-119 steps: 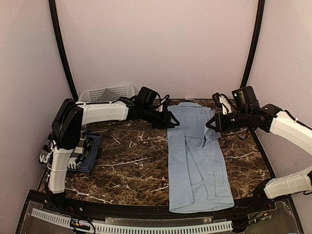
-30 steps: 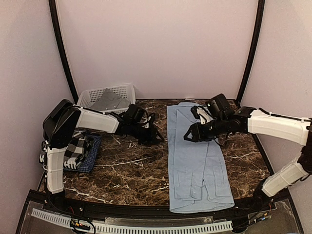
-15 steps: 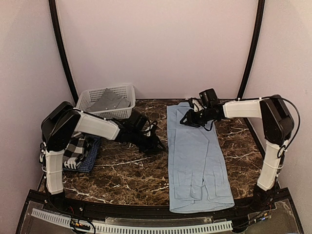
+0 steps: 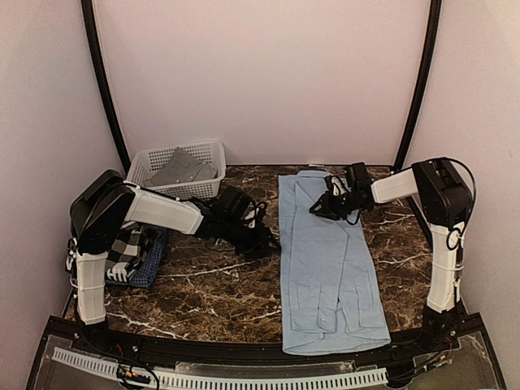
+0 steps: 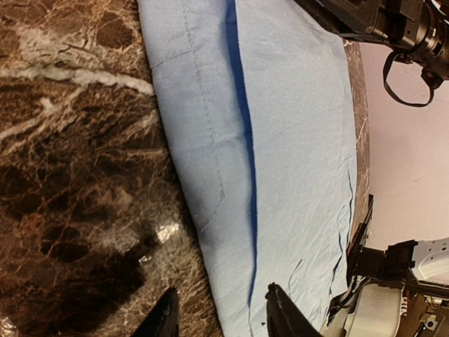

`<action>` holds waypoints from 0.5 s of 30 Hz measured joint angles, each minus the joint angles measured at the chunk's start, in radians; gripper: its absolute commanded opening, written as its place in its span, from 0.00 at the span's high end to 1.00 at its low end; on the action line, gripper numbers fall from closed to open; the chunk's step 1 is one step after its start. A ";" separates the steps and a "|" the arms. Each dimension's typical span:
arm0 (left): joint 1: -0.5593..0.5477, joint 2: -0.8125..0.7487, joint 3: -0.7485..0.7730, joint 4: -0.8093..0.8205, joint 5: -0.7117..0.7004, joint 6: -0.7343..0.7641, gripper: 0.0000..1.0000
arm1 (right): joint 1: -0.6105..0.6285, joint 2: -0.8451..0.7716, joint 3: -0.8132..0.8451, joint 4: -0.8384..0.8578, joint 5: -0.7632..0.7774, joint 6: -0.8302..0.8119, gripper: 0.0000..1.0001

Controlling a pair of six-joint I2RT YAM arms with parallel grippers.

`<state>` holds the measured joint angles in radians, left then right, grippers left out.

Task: Fold and stack the long sleeve shirts
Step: Move the rectangle-folded shirt to the center of the board.

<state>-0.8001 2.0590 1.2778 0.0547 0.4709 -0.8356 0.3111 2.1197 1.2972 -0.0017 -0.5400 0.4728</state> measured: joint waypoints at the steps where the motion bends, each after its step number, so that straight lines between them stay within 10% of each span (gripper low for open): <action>1: -0.002 0.001 0.007 -0.001 -0.007 -0.003 0.57 | -0.001 0.006 -0.001 0.017 -0.011 0.000 0.71; 15: -0.032 0.135 0.215 -0.118 -0.151 -0.014 0.76 | -0.001 0.025 -0.021 0.104 -0.064 0.016 0.71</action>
<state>-0.8322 2.1944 1.4929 -0.0631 0.3195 -0.8494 0.3099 2.1448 1.2762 0.1024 -0.6037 0.4885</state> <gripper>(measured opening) 0.339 0.294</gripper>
